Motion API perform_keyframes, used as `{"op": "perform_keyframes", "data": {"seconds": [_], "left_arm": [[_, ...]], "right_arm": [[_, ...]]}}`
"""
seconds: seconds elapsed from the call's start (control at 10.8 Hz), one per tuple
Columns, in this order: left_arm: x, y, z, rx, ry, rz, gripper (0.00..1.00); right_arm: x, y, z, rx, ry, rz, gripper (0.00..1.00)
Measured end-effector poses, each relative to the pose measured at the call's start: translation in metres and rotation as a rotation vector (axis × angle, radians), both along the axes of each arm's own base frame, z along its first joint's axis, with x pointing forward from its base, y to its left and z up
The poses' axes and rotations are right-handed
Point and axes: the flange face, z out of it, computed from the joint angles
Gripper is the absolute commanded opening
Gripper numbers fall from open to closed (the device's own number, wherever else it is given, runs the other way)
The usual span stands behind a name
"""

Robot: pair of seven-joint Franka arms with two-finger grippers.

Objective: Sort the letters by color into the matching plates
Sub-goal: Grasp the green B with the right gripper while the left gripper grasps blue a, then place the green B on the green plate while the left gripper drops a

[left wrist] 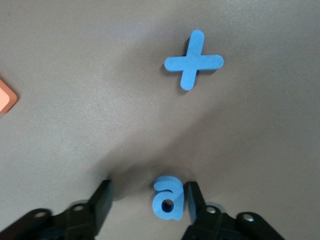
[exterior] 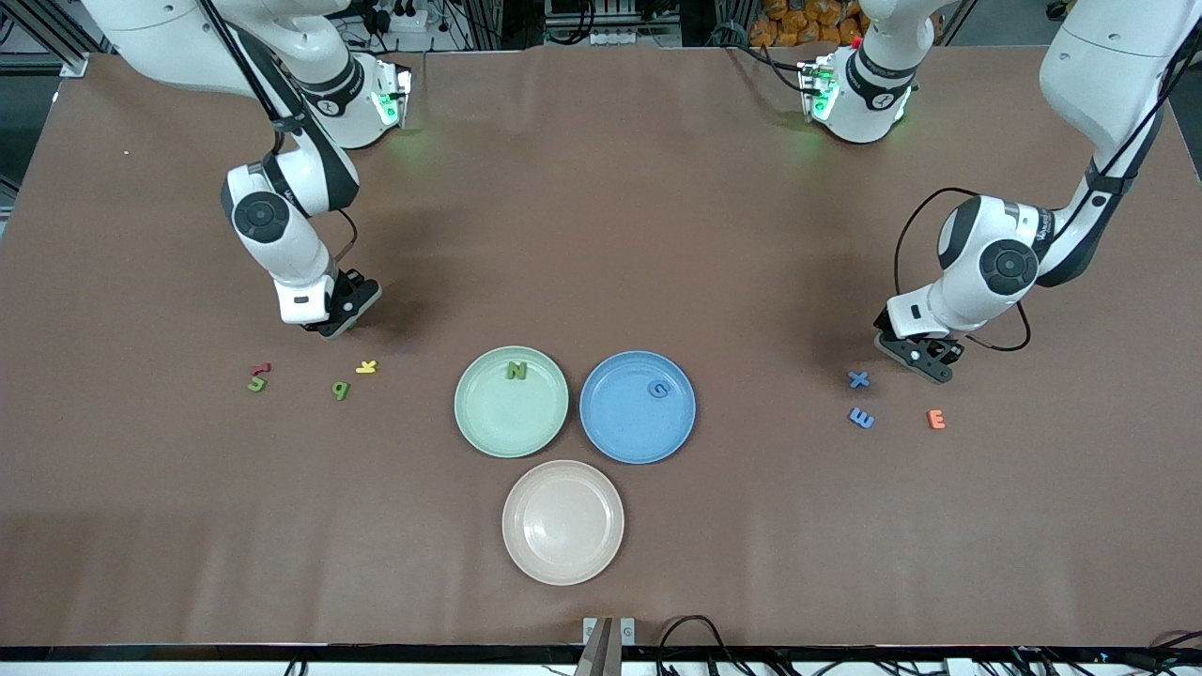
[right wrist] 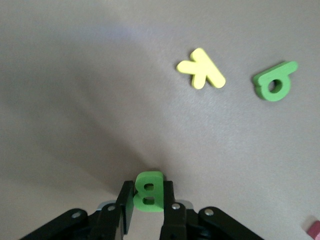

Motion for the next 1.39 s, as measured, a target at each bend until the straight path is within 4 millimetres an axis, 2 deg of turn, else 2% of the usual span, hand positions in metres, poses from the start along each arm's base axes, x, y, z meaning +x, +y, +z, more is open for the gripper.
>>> {"op": "perform_keyframes", "data": {"seconds": [0.37,0.65,0.74,1.11,1.39], "left_arm": [[-0.003,-0.003,0.005,0.004,-0.007,0.064,0.0],[-0.004,-0.004,0.004,0.004,-0.008,0.097,0.0],[-0.004,-0.009,0.005,0.0,-0.01,0.12,0.0],[0.002,-0.052,0.018,-0.031,-0.043,0.217,0.0],[0.013,-0.078,0.033,-0.017,-0.036,0.283,0.0]], "right_arm": [[0.015,0.019,0.013,0.061,-0.025,-0.17,0.06],[0.029,0.049,0.03,0.126,0.022,-0.33,0.05],[0.038,0.061,0.042,0.129,0.028,-0.388,0.05],[0.073,0.101,0.082,0.123,0.035,-0.552,0.05],[0.104,0.137,0.087,0.157,0.014,-0.633,0.05]]}}
